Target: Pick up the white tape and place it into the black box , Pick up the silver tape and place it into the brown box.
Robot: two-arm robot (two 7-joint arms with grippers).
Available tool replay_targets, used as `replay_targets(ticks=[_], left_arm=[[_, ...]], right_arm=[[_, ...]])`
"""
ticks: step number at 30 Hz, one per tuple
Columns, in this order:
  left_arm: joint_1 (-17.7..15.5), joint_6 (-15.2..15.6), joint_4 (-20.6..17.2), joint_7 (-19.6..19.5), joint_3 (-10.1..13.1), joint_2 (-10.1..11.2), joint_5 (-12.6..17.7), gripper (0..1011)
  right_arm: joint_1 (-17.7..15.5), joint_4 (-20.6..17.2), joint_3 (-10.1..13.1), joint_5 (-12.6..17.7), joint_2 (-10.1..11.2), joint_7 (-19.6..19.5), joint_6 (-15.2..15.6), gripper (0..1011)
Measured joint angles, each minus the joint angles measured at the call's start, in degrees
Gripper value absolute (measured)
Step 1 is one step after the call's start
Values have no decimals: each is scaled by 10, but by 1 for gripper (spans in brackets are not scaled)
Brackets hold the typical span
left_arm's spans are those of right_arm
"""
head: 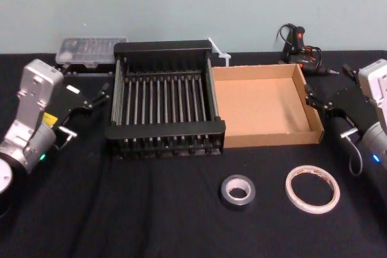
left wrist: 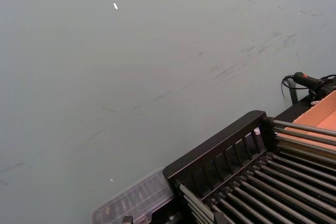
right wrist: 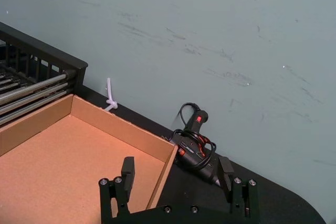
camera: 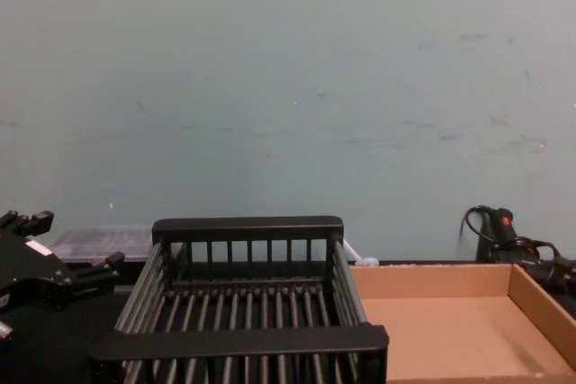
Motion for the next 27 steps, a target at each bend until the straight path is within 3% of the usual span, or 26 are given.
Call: replay_targets(ticks=[27], left_arm=[[0,0,0,0,0,0,0,1001]], right_arm=[[0,0,0,0,0,0,0,1002]])
